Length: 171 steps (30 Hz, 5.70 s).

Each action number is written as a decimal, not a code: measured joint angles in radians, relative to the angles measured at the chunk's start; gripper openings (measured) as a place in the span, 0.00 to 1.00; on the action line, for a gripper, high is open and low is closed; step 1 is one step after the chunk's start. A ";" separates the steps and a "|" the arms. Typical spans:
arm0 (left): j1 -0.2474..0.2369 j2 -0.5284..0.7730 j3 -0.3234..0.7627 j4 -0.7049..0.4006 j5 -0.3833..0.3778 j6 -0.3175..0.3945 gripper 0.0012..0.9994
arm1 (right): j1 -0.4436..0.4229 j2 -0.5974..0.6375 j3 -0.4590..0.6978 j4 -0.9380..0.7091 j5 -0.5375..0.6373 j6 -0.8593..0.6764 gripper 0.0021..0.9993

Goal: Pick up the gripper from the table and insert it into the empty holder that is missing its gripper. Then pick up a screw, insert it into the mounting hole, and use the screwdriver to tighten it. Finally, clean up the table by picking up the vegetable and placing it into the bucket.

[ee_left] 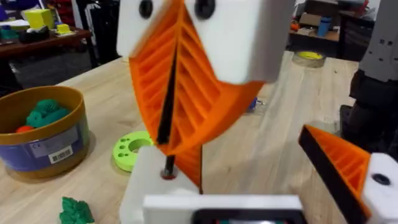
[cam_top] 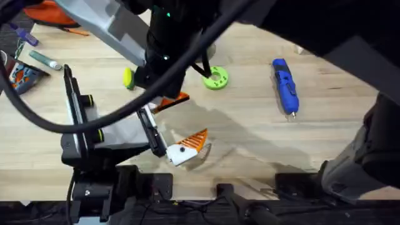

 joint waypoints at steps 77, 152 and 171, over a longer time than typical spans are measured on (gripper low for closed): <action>-0.001 0.002 0.000 -0.001 -0.001 -0.027 0.99 | -0.007 0.024 -0.042 0.026 -0.014 0.000 0.00; 0.000 0.002 0.000 -0.002 0.008 -0.003 0.99 | -0.471 -0.461 -0.568 0.193 0.219 0.525 0.86; 0.000 0.002 0.000 -0.002 0.008 -0.003 0.99 | -0.776 -0.461 -0.608 0.193 0.259 0.555 0.86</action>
